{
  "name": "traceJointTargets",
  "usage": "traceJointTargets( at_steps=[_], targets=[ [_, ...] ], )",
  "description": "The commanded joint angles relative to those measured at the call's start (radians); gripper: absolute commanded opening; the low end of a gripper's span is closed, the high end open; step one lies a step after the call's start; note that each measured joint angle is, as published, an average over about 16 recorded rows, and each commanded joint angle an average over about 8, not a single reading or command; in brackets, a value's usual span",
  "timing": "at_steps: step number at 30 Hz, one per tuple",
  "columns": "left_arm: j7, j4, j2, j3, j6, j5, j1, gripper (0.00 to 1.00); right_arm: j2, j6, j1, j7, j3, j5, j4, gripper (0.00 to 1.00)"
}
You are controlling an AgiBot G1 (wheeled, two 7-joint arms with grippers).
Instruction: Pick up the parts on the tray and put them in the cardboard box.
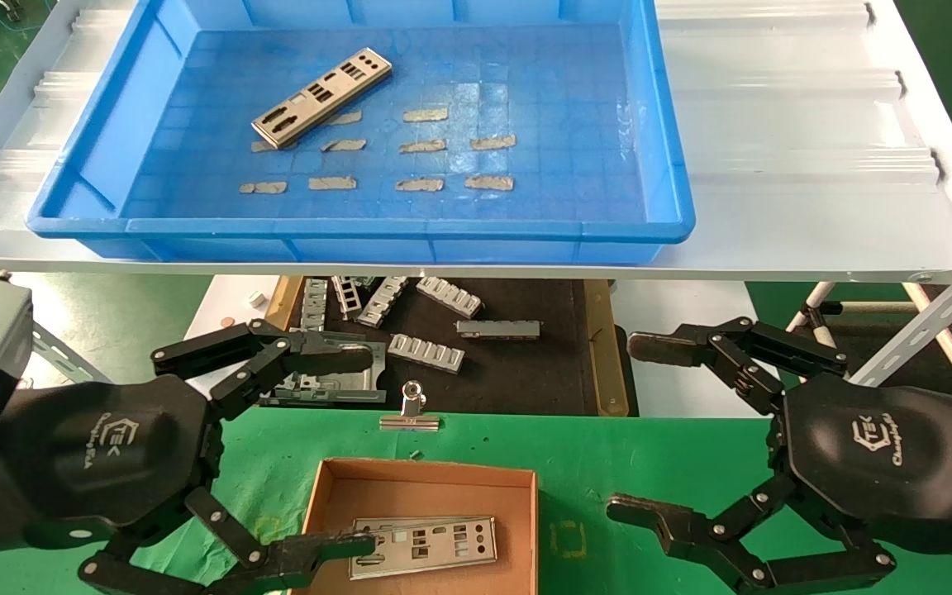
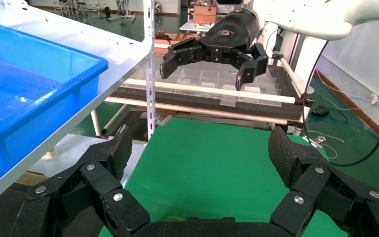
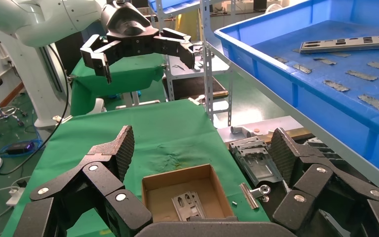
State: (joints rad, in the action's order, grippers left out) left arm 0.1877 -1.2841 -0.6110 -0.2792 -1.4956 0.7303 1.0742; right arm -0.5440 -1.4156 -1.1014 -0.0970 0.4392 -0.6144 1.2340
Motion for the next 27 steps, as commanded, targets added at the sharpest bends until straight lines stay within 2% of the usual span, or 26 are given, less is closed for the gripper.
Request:
traceJointTargets(
  at_steps=[1, 27],
  targets=[
    [0.000, 0.000, 0.000, 0.000, 0.000, 0.000, 0.000, 1.00, 0.000, 0.000, 0.000, 0.000, 0.000, 0.000, 0.000, 1.00],
    [-0.001, 0.000, 0.000, -0.001, 0.001, 0.001, 0.000, 1.00, 0.000, 0.000, 0.000, 0.000, 0.000, 0.000, 0.000, 1.00]
  ],
)
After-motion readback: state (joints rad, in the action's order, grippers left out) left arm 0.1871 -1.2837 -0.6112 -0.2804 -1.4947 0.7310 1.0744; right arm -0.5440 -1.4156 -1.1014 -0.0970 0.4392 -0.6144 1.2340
